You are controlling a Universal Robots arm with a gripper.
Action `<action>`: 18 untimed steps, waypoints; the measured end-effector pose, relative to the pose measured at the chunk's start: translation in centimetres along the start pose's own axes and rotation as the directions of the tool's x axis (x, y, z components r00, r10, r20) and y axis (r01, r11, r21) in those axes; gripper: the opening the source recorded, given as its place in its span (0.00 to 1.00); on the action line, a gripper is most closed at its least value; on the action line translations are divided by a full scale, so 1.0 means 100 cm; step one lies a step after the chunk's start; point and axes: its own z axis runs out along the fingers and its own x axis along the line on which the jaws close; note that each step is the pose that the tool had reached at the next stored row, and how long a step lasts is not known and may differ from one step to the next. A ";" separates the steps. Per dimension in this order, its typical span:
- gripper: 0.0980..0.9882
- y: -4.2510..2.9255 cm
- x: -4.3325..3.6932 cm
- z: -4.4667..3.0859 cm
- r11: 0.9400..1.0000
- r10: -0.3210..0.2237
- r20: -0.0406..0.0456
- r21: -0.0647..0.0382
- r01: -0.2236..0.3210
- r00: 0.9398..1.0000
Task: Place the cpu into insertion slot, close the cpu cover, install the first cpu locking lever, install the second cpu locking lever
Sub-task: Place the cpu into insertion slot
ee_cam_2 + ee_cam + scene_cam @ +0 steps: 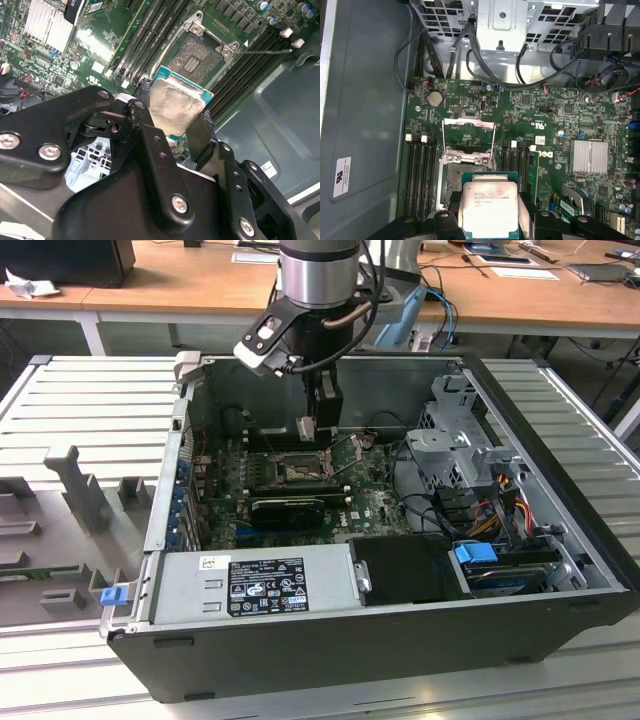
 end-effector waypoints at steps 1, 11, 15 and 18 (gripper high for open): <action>0.48 -0.0001 0.0000 0.0008 1.000 0.000 0.000 0.000 0.000 1.000; 0.48 -0.0007 -0.0002 0.0091 1.000 0.000 0.000 0.001 0.000 1.000; 0.48 -0.0008 -0.0002 0.0110 1.000 0.000 0.000 0.001 0.000 1.000; 0.48 -0.0010 -0.0003 0.0144 1.000 0.000 0.000 0.001 0.000 1.000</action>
